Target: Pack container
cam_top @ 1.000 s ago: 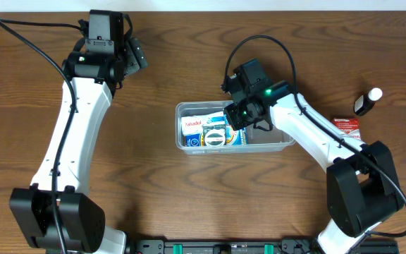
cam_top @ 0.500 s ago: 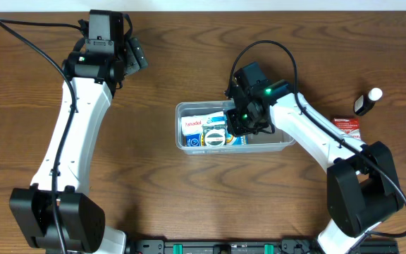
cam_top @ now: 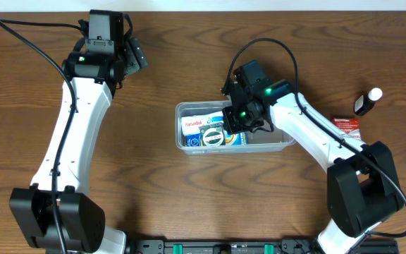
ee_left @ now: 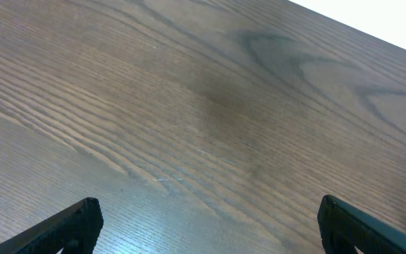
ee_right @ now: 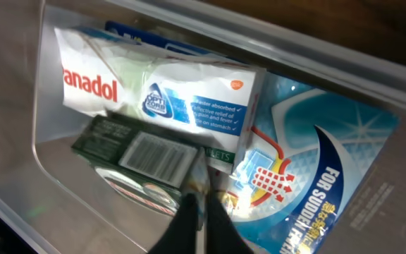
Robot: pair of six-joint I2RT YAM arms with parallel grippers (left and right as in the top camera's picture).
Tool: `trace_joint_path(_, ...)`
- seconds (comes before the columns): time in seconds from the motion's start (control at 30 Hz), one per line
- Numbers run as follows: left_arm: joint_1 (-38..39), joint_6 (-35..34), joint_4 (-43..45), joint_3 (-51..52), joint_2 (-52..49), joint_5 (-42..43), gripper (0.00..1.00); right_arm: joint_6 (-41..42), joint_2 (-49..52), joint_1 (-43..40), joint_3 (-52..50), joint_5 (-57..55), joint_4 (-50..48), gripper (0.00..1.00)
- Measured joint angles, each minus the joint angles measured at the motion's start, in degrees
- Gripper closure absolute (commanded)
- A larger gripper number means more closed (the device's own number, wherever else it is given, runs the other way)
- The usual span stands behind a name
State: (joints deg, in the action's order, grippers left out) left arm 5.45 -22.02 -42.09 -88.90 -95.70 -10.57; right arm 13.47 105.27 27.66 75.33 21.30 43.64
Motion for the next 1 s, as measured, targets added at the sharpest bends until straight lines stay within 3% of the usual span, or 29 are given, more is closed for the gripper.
trace_joint_path(0.4,0.0,0.0,0.0,0.0,0.0,0.0,0.02,-0.8,-2.1,0.8,3.8,-0.4,-0.4,0.99)
trace_joint_path(0.77,0.0,0.0,0.0,0.0,0.0,0.0,0.02,-2.7,-2.6,12.9,4.6,-6.4,-5.6,0.99)
trace_joint_path(1.0,0.0,0.0,0.0,0.0,0.0,0.0,0.02,-6.3,-2.4,15.7,4.6,-11.6,-6.0,0.99)
